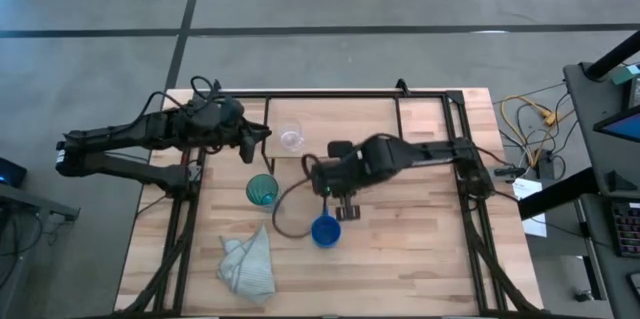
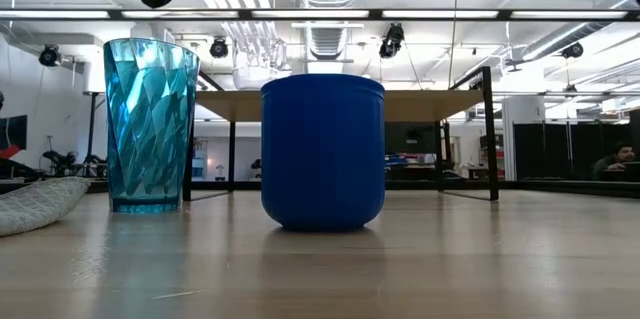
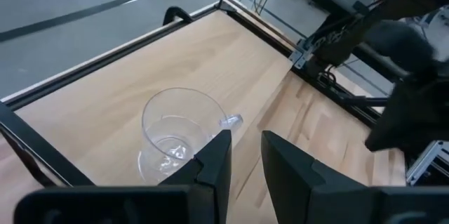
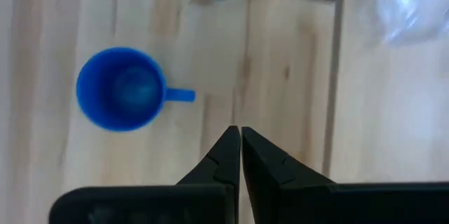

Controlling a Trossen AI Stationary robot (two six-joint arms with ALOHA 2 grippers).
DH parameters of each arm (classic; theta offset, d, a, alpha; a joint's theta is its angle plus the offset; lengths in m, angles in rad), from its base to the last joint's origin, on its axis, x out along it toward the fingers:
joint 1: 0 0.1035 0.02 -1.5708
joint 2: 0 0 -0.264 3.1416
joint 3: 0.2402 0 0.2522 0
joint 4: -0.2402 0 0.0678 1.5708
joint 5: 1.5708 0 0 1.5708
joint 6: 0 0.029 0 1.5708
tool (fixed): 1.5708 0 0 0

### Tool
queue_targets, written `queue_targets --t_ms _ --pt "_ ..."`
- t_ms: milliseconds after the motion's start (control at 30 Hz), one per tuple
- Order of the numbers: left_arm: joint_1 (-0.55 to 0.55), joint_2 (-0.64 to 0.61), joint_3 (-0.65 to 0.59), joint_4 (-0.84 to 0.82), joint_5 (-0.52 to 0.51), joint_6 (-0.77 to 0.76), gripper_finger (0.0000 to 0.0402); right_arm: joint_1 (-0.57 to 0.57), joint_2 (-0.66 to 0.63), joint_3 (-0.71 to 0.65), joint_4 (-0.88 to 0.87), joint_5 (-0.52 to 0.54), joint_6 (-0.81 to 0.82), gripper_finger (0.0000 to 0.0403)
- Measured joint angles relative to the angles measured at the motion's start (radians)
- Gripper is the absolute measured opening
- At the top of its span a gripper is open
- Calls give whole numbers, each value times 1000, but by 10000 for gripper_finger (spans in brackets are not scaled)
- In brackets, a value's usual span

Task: Stack small to large cups/mugs on shelf
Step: Put the blue mug on the shelf

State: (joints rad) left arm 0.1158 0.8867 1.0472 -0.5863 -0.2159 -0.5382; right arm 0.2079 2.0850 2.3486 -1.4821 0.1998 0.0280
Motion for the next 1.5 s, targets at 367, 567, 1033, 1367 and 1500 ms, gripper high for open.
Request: queue_targets --t_ms 367,567,1033,1367,1500 --pt "-1 -2 -1 1 35 84 66 81 1 -2 95 89 247 9" --pt "-8 -7 8 2 108 177 66 90 1 -15 83 -76 394 9" --pt "-13 -11 17 2 110 179 66 115 1 -260 118 -181 534 77" --pt "-13 -13 17 2 110 211 66 104 1 -416 324 -180 832 111" --pt "-13 -26 17 2 110 216 66 96 1 -452 329 -173 903 111"
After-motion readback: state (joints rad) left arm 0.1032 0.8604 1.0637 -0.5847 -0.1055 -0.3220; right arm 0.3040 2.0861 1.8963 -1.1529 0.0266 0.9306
